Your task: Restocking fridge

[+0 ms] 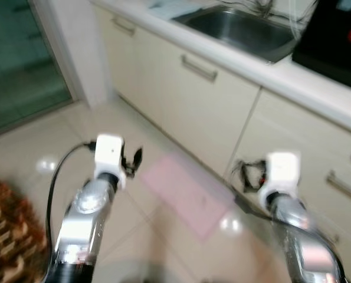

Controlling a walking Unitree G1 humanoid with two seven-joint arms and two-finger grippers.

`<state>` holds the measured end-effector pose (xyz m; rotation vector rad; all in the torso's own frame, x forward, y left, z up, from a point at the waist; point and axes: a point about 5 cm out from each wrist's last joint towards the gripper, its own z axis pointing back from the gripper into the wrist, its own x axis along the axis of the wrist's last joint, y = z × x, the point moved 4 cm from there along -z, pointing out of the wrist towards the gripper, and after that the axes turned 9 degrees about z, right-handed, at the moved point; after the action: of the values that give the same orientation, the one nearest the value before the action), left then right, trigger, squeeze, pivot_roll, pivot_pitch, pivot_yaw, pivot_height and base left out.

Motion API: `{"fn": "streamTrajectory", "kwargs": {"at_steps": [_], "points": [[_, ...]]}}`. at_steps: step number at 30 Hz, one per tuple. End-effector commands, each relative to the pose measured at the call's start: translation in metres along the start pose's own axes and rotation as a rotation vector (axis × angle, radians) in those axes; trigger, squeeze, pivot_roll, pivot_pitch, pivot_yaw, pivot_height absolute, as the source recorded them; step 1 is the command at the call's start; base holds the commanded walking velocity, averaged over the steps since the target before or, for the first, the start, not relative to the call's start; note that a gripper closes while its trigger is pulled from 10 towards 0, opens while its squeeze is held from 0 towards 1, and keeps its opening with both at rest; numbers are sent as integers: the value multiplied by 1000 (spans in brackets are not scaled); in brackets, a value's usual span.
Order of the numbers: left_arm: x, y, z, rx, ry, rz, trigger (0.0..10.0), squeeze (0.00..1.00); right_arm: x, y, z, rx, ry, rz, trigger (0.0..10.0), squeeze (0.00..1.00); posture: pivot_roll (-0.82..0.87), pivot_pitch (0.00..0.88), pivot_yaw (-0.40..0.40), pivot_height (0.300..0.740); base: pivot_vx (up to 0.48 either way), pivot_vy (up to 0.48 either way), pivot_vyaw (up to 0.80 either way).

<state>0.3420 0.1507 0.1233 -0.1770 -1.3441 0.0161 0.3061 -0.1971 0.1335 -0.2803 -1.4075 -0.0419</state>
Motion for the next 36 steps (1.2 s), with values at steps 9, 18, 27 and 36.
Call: {"fn": "streamTrajectory", "kwargs": {"at_steps": [9, 18, 27, 36], "points": [[0, -1, 6, -35, -8, 88, 10000, 1000, 1, -4, 6, 11, -34, -39, 10000, 1000, -72, 0, 5, 740, 0, 0, 0], [14, -6, 22, -92, -155, 77, 10000, 1000, 21, 22, 18, 204, -191, 105, 10000, 1000, -48, 0, -38, 740, 0, 0, 0], [-21, 26, 34, -27, -100, 49, 10000, 1000, -37, 16, 21, 221, -66, 73, 10000, 1000, -18, 0, -49, 740, 0, 0, 0], [-10, 20, 31, -36, -160, -34, 10000, 1000, -33, 22, 20, 174, -85, 110, 10000, 1000, -27, 0, -21, 740, 0, 0, 0]]}}
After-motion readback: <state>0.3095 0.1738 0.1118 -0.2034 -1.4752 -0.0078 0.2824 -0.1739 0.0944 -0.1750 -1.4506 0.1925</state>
